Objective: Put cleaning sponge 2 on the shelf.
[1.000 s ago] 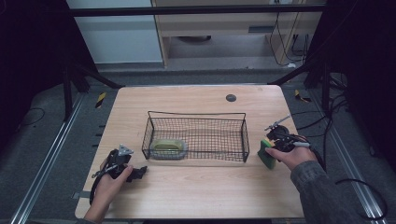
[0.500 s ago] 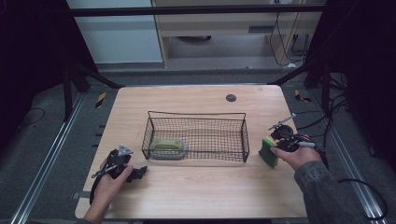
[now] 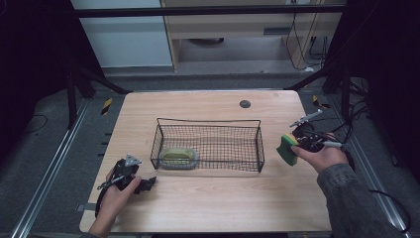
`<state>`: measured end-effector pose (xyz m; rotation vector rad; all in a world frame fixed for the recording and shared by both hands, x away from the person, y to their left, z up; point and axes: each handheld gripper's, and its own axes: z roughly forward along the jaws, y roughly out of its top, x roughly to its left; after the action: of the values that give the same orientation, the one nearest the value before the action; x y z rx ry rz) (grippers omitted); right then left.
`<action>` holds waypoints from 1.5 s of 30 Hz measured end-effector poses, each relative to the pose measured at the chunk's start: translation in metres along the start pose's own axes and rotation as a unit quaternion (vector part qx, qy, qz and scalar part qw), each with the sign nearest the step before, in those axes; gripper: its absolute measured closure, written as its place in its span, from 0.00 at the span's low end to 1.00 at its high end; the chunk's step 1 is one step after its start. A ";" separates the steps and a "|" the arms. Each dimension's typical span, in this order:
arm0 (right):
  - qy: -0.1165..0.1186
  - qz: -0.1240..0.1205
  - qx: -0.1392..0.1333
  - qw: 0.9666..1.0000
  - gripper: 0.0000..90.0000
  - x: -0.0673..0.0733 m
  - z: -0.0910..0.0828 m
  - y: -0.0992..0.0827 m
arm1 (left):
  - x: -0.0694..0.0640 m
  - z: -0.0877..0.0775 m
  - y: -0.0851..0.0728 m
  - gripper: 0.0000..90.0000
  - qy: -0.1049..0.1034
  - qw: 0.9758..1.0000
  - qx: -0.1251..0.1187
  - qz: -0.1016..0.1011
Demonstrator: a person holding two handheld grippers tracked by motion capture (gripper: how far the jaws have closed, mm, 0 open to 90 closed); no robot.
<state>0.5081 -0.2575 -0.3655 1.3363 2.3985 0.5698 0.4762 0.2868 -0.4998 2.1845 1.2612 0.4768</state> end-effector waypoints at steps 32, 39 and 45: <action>-0.001 -0.042 -0.094 0.995 0.71 0.012 -0.052 0.055 | 0.001 0.004 -0.005 0.00 -0.010 0.999 -0.033 0.008; 0.007 -0.050 -0.099 0.994 0.71 0.022 -0.047 0.063 | 0.001 0.004 -0.005 0.00 -0.011 0.999 -0.035 0.008; 0.012 -0.059 -0.095 0.994 0.71 0.030 -0.041 0.069 | 0.001 0.004 -0.005 0.00 -0.011 0.999 -0.035 0.009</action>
<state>0.5238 -0.2065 -0.2984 1.1068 2.3547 0.7630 0.4755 0.2883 -0.5058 2.1377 1.1964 0.4953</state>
